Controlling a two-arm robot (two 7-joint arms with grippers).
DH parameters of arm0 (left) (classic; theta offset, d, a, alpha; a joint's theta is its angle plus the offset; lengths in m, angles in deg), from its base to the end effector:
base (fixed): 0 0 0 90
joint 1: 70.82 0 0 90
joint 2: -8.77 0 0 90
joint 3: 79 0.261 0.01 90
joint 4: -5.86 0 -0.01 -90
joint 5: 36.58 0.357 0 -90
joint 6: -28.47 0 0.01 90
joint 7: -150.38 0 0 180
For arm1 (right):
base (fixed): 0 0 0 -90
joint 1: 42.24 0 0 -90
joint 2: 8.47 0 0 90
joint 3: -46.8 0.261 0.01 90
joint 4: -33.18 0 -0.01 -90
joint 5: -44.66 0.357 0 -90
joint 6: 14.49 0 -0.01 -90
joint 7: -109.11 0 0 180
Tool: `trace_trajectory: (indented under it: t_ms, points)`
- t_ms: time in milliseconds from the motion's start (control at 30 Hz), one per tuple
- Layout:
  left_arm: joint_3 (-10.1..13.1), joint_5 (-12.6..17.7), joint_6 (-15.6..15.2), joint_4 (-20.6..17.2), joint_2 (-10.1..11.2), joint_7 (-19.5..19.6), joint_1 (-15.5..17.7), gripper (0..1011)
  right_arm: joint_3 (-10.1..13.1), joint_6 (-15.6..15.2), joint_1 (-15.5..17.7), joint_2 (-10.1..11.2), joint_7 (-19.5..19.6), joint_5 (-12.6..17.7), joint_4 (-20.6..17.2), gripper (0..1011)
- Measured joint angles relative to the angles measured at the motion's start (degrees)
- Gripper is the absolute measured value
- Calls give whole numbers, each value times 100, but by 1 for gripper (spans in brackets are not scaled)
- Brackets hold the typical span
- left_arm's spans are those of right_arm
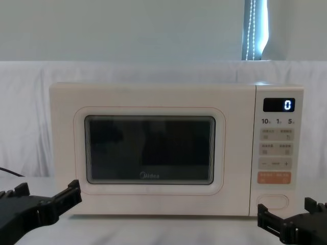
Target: Press the button to open the microwave door with one hand; close the microwave door with the other hand.
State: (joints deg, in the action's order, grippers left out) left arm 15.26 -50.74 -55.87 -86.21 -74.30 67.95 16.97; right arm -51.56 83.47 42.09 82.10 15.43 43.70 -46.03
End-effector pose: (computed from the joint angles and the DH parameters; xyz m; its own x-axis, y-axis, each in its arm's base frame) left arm 0.3658 0.0034 -0.2726 0.2062 0.9715 -0.1166 -0.9755 0.1947 -0.1026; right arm 0.3966 0.0503 -0.3010 0.2083 -0.9771 0.0438 0.9767 0.2102 0.0443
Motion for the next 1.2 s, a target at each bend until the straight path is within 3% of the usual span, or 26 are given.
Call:
trace_trajectory:
  t_ms: [1200]
  points:
    - [0, 0, 0, 0, 0, 0, 0, 1001, 0, 0, 0, 0, 0, 0, 0, 1002]
